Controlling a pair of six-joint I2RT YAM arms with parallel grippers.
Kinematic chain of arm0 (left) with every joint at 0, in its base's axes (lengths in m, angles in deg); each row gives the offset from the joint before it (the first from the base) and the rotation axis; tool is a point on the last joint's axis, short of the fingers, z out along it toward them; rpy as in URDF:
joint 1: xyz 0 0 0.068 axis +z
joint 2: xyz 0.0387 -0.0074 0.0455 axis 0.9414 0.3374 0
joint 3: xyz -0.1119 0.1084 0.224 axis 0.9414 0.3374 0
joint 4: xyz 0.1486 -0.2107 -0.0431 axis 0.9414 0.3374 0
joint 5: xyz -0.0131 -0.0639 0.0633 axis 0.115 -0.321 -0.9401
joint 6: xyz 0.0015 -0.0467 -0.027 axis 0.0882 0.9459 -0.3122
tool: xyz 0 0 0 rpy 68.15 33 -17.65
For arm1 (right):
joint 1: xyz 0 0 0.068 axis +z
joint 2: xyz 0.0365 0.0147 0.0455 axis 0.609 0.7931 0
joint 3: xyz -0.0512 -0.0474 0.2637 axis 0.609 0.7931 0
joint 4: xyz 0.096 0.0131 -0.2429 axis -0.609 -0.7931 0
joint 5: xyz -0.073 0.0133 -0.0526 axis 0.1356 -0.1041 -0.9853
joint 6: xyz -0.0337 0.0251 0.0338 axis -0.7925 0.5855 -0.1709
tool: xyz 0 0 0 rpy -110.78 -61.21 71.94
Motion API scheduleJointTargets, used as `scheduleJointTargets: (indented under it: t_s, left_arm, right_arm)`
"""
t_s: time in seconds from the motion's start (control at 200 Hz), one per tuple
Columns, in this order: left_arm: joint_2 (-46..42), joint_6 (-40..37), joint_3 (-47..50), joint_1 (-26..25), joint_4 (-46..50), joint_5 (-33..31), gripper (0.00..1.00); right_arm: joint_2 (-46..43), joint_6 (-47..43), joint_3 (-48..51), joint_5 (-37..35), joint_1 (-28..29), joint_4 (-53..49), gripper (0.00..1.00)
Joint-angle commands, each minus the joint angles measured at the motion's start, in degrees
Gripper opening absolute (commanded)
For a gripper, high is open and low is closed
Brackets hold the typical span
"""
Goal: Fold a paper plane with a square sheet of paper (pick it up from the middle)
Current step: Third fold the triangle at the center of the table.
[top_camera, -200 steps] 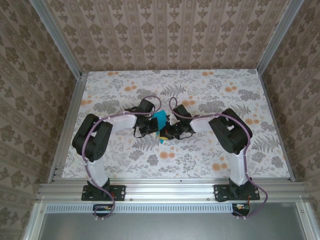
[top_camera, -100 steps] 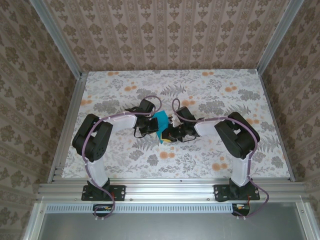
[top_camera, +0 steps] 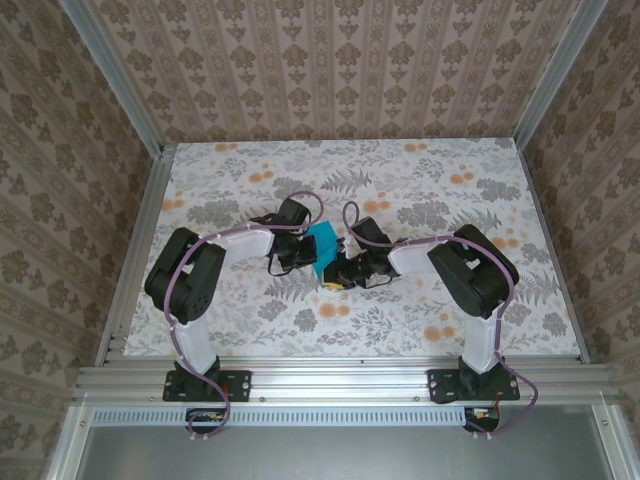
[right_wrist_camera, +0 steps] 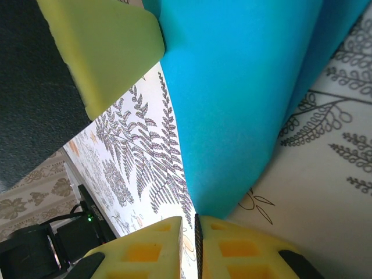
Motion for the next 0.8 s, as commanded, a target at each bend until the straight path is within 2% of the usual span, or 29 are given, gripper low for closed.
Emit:
scheduleJointTargets:
  t_s: [0.0,0.225,0.33,0.46,0.54,0.795]
  left_arm:
    - [4.9,0.6,2.5,-0.3,6.9,-4.5,0.00]
    - [4.6,0.4,2.2,-0.4,7.3,-4.5,0.00]
    - [4.0,0.1,1.8,-0.4,7.6,-4.5,0.00]
    - [2.8,-0.9,0.6,-0.4,8.1,-4.2,0.00]
    - [2.5,-1.2,-0.3,-0.3,8.3,-4.2,0.00]
    - [3.7,-1.2,-1.0,-0.1,8.3,-3.9,0.00]
  right_arm:
    - [1.0,-0.9,-0.5,-0.7,0.4,-1.2,0.16]
    - [-1.1,-1.1,-0.5,-0.6,0.2,-0.1,0.17]
    - [-4.9,-4.1,0.0,-5.8,-0.4,-4.9,0.18]
    - [-8.6,-6.7,0.4,-15.0,-0.7,-11.1,0.25]
    - [-8.6,-6.9,-0.3,-18.0,-0.8,-13.3,0.27]
    - [-5.1,-5.3,-2.6,-17.0,0.1,-13.3,0.28]
